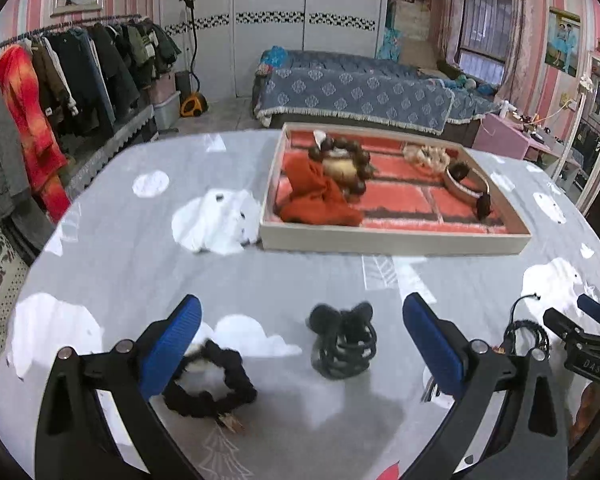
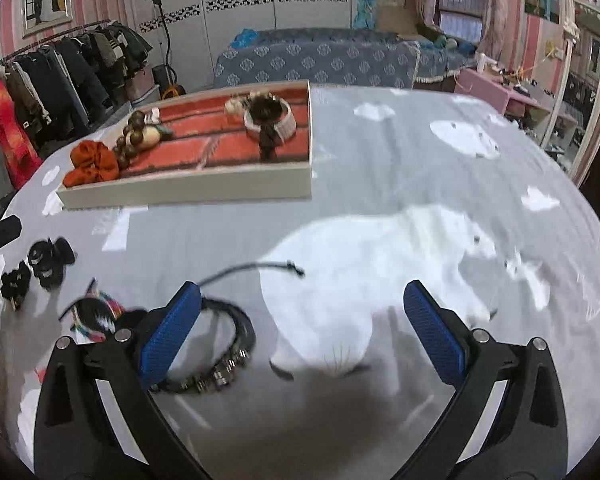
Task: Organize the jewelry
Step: 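Grasp the black claw clip with the left tool while the right tool grasps the braided leather bracelet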
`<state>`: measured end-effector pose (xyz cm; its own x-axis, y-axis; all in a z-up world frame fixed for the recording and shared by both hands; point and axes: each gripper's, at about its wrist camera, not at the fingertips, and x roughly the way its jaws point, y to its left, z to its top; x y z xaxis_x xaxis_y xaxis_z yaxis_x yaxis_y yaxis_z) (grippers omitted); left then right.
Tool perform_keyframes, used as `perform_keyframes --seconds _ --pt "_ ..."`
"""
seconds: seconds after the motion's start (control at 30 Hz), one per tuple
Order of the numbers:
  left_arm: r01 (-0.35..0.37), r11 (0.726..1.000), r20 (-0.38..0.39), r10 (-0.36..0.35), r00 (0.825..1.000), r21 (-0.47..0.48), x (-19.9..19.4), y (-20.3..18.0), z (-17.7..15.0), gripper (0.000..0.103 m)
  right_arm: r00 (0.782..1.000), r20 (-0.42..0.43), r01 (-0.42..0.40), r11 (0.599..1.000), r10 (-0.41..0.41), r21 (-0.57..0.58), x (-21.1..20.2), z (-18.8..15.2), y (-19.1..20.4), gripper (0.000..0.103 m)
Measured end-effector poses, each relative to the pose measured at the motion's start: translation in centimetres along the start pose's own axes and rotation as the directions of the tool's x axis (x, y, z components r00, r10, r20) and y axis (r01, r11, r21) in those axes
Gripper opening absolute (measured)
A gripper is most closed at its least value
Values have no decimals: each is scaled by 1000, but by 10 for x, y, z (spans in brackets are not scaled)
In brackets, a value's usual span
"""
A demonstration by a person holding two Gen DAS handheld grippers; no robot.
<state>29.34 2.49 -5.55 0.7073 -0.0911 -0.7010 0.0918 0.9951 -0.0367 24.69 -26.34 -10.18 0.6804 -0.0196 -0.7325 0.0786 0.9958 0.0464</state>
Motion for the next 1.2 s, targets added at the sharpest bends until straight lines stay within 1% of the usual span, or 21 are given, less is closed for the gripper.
perform_keyframes --seconds 0.1,0.2,0.3,0.43,0.57,0.67,0.7,0.77,0.87,1.0,1.03,1.07,1.1,1.17,1.2 --pt "-27 1000 0 27 1000 14 7 -5 -8 98 1000 -22 9 1000 -9 -13 3 -5 2 99" --pt "-65 994 -6 65 998 85 17 -17 -14 98 999 -17 30 998 -31 -55 3 -5 9 99" --pt "-88 989 5 88 996 119 20 -21 -16 98 998 -19 52 993 -54 -107 4 -7 18 99" --pt "-48 993 -21 51 998 106 26 -17 -15 98 997 -34 68 988 -73 -141 8 -10 22 99" --pt "-33 996 -47 37 998 84 32 -13 -16 98 996 -48 64 987 -72 -145 11 -11 22 99" --pt "-21 996 -53 26 998 88 34 -14 -17 98 996 -58 59 988 -67 -140 13 -11 20 97" --pt "-20 996 -54 25 998 91 35 -14 -18 98 996 -57 55 989 -64 -136 12 -11 20 96" --pt "-21 995 -60 27 998 94 37 -15 -19 96 997 -59 46 991 -54 -125 12 -11 17 86" --pt "-13 996 -80 21 997 90 42 -13 -21 85 996 -85 19 993 -29 -119 16 -11 15 78" --pt "4 997 -127 5 992 71 51 -9 -22 71 996 -86 6 990 -19 -141 15 -13 21 70" --pt "12 998 -135 -3 991 65 53 -8 -22 67 996 -87 3 990 -16 -144 16 -13 21 68" --pt "30 998 -142 -22 990 55 54 -7 -22 65 996 -87 -2 990 -11 -144 16 -13 22 66" --pt "44 998 -143 -36 989 50 54 -6 -22 62 996 -88 -9 990 -3 -141 16 -13 22 65" --pt "55 997 -135 -47 990 54 52 -8 -23 56 996 -92 -30 990 18 -134 16 -13 22 58" --pt "57 997 -131 -49 990 60 51 -10 -23 51 995 -93 -38 990 25 -133 16 -13 22 55"
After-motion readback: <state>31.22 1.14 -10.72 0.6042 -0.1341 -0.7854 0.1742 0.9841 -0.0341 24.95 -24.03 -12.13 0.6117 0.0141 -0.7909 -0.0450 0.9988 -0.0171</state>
